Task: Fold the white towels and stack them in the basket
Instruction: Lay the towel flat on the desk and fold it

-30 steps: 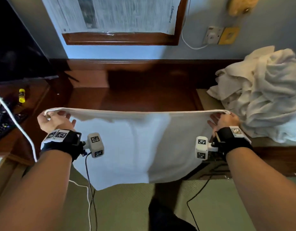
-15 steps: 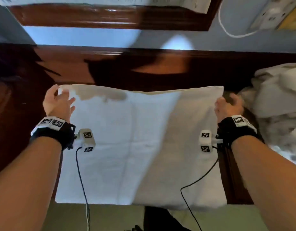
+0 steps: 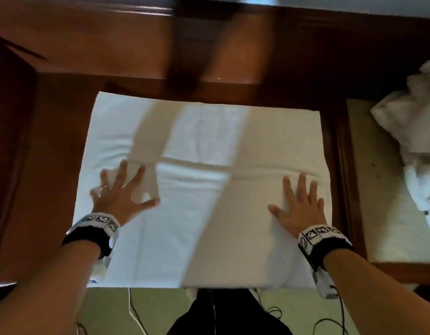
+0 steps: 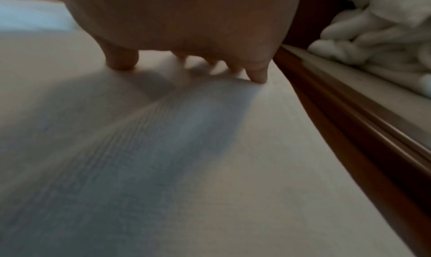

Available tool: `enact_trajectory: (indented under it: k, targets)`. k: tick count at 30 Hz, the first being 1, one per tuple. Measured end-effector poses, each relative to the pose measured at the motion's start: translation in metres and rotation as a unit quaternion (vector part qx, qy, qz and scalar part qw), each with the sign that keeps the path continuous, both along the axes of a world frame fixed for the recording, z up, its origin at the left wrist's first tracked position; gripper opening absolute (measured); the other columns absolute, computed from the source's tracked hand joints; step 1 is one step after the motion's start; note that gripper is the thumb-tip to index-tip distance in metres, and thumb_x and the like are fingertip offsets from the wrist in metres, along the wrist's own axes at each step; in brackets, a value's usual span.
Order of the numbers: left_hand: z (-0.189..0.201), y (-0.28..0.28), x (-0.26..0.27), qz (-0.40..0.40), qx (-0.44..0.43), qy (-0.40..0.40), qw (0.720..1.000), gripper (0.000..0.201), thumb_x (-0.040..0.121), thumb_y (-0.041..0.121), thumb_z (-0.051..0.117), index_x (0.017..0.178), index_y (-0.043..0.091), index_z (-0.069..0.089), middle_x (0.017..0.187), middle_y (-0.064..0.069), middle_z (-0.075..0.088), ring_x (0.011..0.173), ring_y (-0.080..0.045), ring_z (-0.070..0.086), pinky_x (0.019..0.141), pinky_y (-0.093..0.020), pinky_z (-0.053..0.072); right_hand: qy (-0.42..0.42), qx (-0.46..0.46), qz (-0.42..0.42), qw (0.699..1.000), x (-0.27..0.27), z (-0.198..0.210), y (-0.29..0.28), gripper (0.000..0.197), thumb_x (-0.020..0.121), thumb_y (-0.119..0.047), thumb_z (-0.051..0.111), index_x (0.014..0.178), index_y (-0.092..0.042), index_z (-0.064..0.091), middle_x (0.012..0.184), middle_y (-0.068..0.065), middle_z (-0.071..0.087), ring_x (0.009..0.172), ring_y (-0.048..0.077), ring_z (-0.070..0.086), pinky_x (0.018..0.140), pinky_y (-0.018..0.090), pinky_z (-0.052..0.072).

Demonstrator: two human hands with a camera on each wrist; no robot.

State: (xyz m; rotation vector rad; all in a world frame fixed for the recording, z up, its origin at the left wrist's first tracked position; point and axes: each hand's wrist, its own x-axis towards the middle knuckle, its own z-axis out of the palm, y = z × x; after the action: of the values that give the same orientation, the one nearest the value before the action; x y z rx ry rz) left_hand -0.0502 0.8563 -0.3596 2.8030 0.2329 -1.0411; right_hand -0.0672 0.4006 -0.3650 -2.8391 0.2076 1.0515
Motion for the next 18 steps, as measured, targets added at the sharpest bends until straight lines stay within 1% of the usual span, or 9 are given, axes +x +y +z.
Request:
enact_trajectory:
  k: [3, 5, 7, 9, 11, 13, 14, 16, 18]
  targets:
    - [-0.007, 0.008, 0.050, -0.025, -0.001, -0.005, 1.000, 0.113, 0.050, 0.106, 0.032, 0.137, 0.066, -0.029, 0.161, 0.014, -0.032, 0.151, -0.040, -0.013, 0.114, -0.071, 0.016, -0.014, 0.002, 0.006, 1.000, 0.051, -0.005, -0.002, 0.088, 0.087, -0.078, 0.031, 0.151, -0.041, -0.017, 0.158, -0.002, -0.035, 0.147, 0.034, -0.025, 0.119, 0.060, 0.004]
    - [-0.009, 0.007, 0.070, -0.013, -0.010, -0.009, 1.000, 0.112, 0.060, 0.094, 0.044, 0.148, 0.059, -0.016, 0.163, 0.012, -0.029, 0.152, -0.038, -0.014, 0.117, -0.069, 0.013, -0.011, 0.000, 0.003, 1.000, 0.076, -0.006, -0.001, 0.088, 0.088, -0.077, 0.033, 0.152, -0.041, -0.015, 0.159, -0.001, -0.032, 0.148, 0.034, -0.023, 0.119, 0.060, 0.004]
    - [-0.011, 0.001, 0.063, -0.013, -0.015, -0.026, 0.999, 0.105, 0.072, 0.085, 0.051, 0.153, 0.053, -0.007, 0.165, 0.008, -0.025, 0.153, -0.035, -0.012, 0.119, -0.064, 0.012, -0.017, -0.002, 0.005, 1.000, 0.074, -0.003, 0.003, 0.084, 0.091, -0.073, 0.032, 0.153, -0.039, -0.014, 0.159, 0.002, -0.032, 0.147, 0.033, -0.025, 0.120, 0.058, 0.003]
    - [-0.014, -0.003, 0.030, -0.022, -0.031, -0.063, 0.997, 0.095, 0.081, 0.076, 0.054, 0.156, 0.049, 0.002, 0.167, 0.005, -0.018, 0.153, -0.033, -0.006, 0.119, -0.064, 0.014, -0.040, -0.017, 0.030, 0.999, 0.041, 0.005, 0.006, 0.078, 0.095, -0.067, 0.028, 0.153, -0.037, -0.014, 0.157, 0.004, -0.036, 0.146, 0.033, -0.029, 0.120, 0.057, -0.001]
    - [-0.014, -0.004, -0.026, -0.012, -0.048, -0.077, 0.996, 0.084, 0.088, 0.075, 0.043, 0.158, 0.046, 0.008, 0.168, 0.005, -0.011, 0.154, -0.033, 0.000, 0.116, -0.068, 0.018, -0.018, -0.020, 0.070, 0.997, -0.010, 0.014, 0.009, 0.074, 0.096, -0.066, 0.021, 0.151, -0.039, -0.021, 0.154, 0.003, -0.041, 0.144, 0.036, -0.031, 0.120, 0.058, -0.002]
    - [-0.007, -0.004, -0.080, 0.000, -0.040, -0.043, 0.998, 0.080, 0.088, 0.082, 0.024, 0.157, 0.050, 0.001, 0.167, 0.010, -0.016, 0.154, -0.034, -0.001, 0.113, -0.072, 0.019, 0.028, -0.004, 0.067, 0.997, -0.049, 0.016, 0.008, 0.072, 0.092, -0.070, 0.010, 0.146, -0.044, -0.031, 0.153, 0.001, -0.044, 0.143, 0.039, -0.031, 0.119, 0.061, 0.002]
    - [-0.007, -0.002, -0.094, -0.004, -0.026, -0.032, 0.999, 0.079, 0.085, 0.084, 0.017, 0.155, 0.053, -0.005, 0.166, 0.011, -0.021, 0.154, -0.035, -0.003, 0.112, -0.072, 0.020, 0.039, -0.003, 0.057, 0.998, -0.056, 0.013, 0.006, 0.072, 0.090, -0.072, 0.007, 0.143, -0.045, -0.033, 0.152, 0.000, -0.044, 0.144, 0.040, -0.030, 0.119, 0.062, 0.004]
    - [-0.005, 0.002, -0.090, -0.007, -0.007, -0.002, 1.000, 0.079, 0.082, 0.088, 0.011, 0.149, 0.058, -0.018, 0.162, 0.013, -0.031, 0.154, -0.035, -0.009, 0.113, -0.071, 0.019, 0.048, -0.007, 0.044, 0.998, -0.049, 0.007, 0.005, 0.075, 0.089, -0.073, 0.009, 0.145, -0.045, -0.031, 0.153, 0.000, -0.043, 0.144, 0.041, -0.029, 0.118, 0.064, 0.004]
    - [-0.010, 0.005, -0.063, -0.015, 0.006, -0.005, 1.000, 0.082, 0.079, 0.088, 0.013, 0.146, 0.059, -0.023, 0.160, 0.013, -0.034, 0.153, -0.034, -0.014, 0.114, -0.071, 0.016, 0.023, -0.014, 0.051, 0.998, -0.027, 0.001, 0.005, 0.076, 0.091, -0.072, 0.014, 0.149, -0.042, -0.025, 0.155, 0.001, -0.041, 0.144, 0.042, -0.027, 0.117, 0.065, 0.003]
